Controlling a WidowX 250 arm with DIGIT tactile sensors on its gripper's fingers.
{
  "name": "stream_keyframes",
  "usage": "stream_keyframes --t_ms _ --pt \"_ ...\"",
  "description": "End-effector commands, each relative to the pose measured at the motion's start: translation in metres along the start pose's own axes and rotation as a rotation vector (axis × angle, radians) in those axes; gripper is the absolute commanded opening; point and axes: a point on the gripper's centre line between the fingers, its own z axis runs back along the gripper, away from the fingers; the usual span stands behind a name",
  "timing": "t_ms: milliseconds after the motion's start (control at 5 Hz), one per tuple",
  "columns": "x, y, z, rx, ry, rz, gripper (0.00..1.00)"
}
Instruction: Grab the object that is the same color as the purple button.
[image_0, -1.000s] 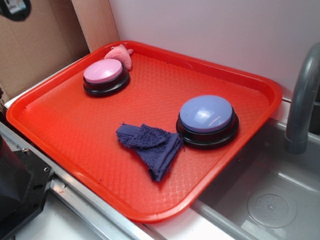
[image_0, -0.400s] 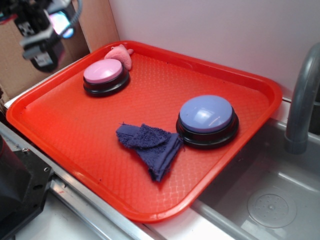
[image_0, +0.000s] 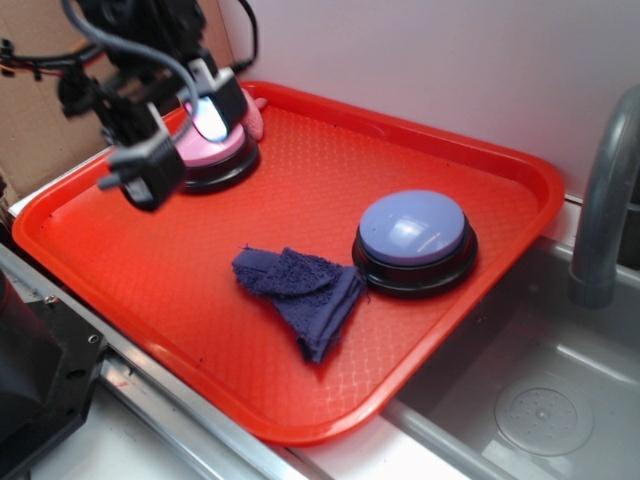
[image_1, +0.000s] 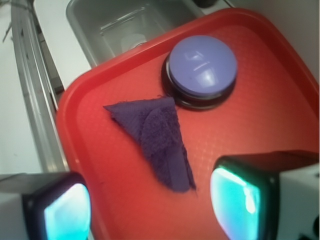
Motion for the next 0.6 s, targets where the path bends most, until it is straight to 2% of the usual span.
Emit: stream_keyframes --t_ms 0,200,400 --pt "0.015 -0.001 -0.048 0.042 0.009 -0.151 1.0" --pt "0.01 0.002 -0.064 0.037 -0.014 -0.167 1.0" --pt "0.006 0.005 -0.08 0.038 0.003 -0.176 1.0"
